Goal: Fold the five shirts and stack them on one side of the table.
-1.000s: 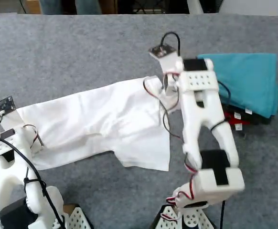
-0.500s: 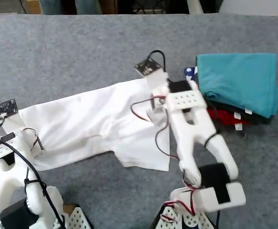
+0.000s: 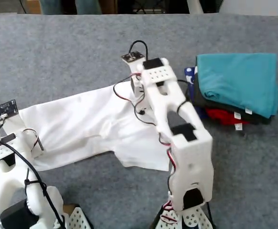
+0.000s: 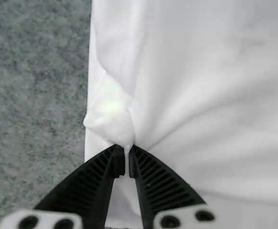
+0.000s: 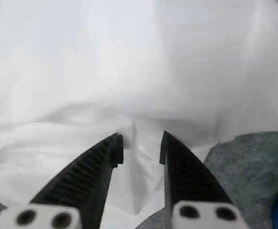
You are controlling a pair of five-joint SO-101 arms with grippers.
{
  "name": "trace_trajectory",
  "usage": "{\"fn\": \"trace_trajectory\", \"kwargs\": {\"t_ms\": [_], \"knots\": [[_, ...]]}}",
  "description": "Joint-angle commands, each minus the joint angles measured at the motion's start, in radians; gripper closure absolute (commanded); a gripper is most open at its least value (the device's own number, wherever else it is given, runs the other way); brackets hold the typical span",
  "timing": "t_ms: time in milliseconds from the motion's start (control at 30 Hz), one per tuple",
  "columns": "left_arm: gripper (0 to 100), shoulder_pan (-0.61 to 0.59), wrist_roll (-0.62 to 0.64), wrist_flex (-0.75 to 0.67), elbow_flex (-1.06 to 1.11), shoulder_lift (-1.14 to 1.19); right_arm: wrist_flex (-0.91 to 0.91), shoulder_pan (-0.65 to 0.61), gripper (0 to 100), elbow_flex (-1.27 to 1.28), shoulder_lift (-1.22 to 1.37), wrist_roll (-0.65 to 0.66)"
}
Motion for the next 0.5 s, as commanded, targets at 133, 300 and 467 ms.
{"fn": "trace_trajectory", "kwargs": {"t_ms": [133,300,467], "knots": [[97,0.001,-0.005,-0.025,0.004,-0.012,0.186,-0.058,93.0,-0.328,0.139,-0.012],[97,0.001,-0.005,-0.025,0.004,-0.012,0.253,-0.052,93.1,-0.427,0.147,-0.012],[97,-0.001,-0.005,-0.025,0.004,-0.012,0.252,-0.063,93.1,-0.426,0.170,-0.021]]}}
